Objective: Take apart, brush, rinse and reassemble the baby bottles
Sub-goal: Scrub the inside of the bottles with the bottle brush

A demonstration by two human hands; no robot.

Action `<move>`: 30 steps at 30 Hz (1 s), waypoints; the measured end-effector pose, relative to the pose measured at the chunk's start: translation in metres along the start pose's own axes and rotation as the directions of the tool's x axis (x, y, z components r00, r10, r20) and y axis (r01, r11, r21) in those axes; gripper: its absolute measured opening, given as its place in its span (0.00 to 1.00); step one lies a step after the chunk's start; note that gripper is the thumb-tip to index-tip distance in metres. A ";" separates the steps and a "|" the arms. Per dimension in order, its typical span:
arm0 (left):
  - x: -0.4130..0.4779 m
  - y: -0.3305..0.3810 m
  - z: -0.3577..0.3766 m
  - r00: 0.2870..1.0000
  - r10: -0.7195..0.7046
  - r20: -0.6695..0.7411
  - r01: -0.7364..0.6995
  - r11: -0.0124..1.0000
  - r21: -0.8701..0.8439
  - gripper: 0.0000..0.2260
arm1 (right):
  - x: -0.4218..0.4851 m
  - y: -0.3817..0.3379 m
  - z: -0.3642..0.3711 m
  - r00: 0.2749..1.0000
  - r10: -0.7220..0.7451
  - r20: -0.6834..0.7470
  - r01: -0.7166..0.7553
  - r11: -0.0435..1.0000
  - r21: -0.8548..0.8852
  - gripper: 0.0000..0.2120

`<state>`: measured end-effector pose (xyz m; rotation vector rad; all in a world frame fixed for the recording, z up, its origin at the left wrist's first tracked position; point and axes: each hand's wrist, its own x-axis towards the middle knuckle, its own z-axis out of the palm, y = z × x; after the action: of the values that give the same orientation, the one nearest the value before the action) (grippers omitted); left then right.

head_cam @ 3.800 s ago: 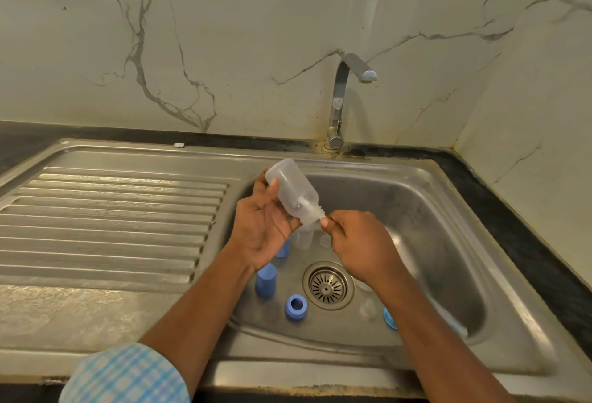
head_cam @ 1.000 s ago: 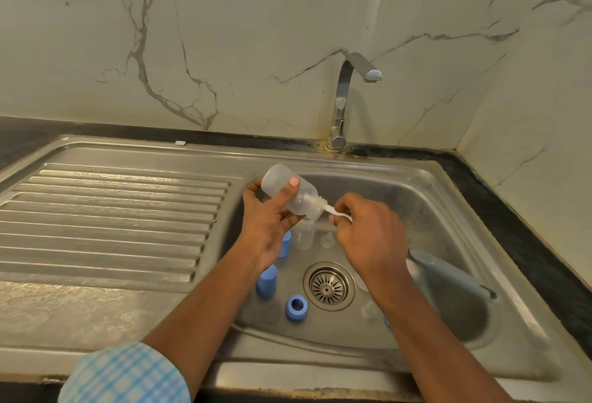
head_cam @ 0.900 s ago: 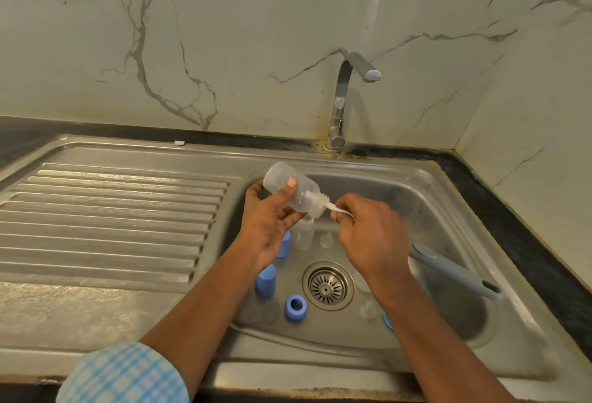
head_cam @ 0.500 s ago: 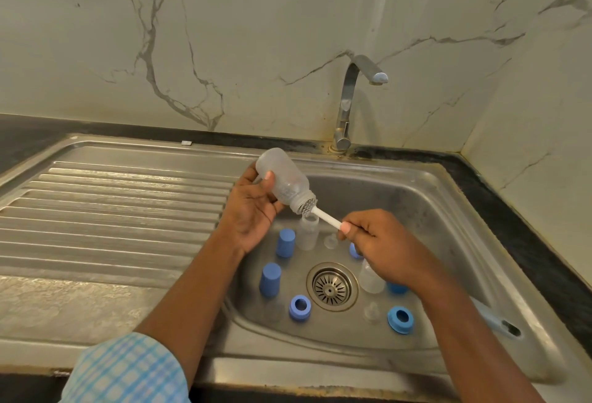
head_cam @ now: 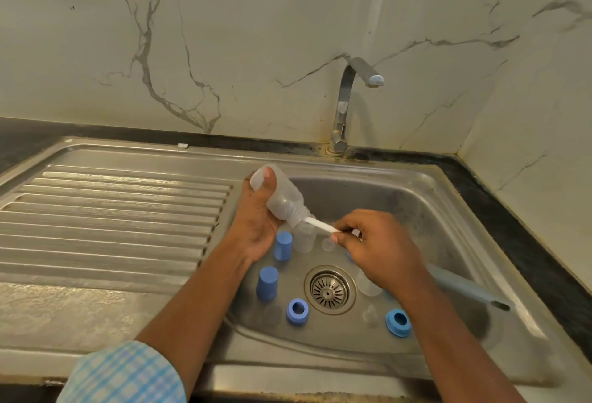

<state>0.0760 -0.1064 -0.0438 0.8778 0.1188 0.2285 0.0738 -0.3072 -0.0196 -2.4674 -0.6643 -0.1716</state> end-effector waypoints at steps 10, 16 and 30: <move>-0.012 -0.021 0.017 0.992 0.002 -0.124 -0.001 1.000 0.004 0.30 | 0.007 -0.016 0.021 0.981 -0.065 -0.185 0.040 0.990 -0.136 0.05; -0.008 -0.026 0.006 0.985 -0.108 -0.136 0.107 0.994 -0.010 0.36 | 0.010 -0.009 0.021 0.996 -0.015 -0.091 -0.004 0.979 -0.206 0.04; 0.009 0.005 -0.011 0.999 0.043 -0.014 -0.045 0.963 -0.266 0.20 | 0.003 -0.003 -0.006 0.960 0.038 0.277 -0.121 0.949 0.290 0.16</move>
<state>0.0823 -0.0929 -0.0467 0.6122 0.0734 0.2825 0.0752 -0.3070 -0.0129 -2.2289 -0.6455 0.2842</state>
